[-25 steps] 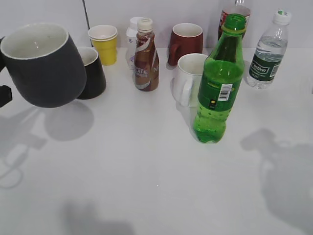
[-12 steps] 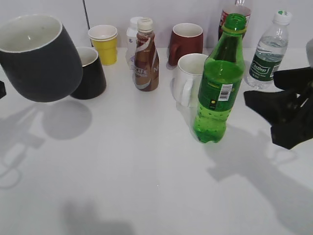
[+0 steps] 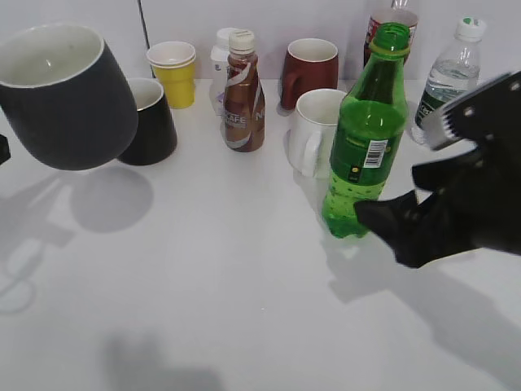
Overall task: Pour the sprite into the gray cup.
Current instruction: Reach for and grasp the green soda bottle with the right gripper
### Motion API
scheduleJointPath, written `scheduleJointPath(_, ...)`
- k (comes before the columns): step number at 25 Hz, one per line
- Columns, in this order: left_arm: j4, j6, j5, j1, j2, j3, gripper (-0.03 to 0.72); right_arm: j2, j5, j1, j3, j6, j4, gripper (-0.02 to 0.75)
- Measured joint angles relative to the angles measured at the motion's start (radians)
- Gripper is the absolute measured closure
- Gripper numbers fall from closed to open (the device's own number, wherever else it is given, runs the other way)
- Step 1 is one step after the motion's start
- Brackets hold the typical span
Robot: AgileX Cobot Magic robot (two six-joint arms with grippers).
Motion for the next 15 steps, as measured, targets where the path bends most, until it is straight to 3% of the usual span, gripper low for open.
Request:
scheduleJointPath(4,0.000,0.000,0.000,0.000,0.000,0.000,0.638,0.114,-0.013,-0.033,0.000,0.000,0.089,0.085)
scheduleJointPath(9,0.000,0.000,0.000,0.000,0.000,0.000,0.638,0.157,-0.143,-0.089,0.003,-0.025,0.121,0.091)
scheduleJointPath(15,0.000,0.000,0.000,0.000,0.000,0.000,0.638,0.187,-0.276,-0.092,0.003,-0.260,0.318,0.104)
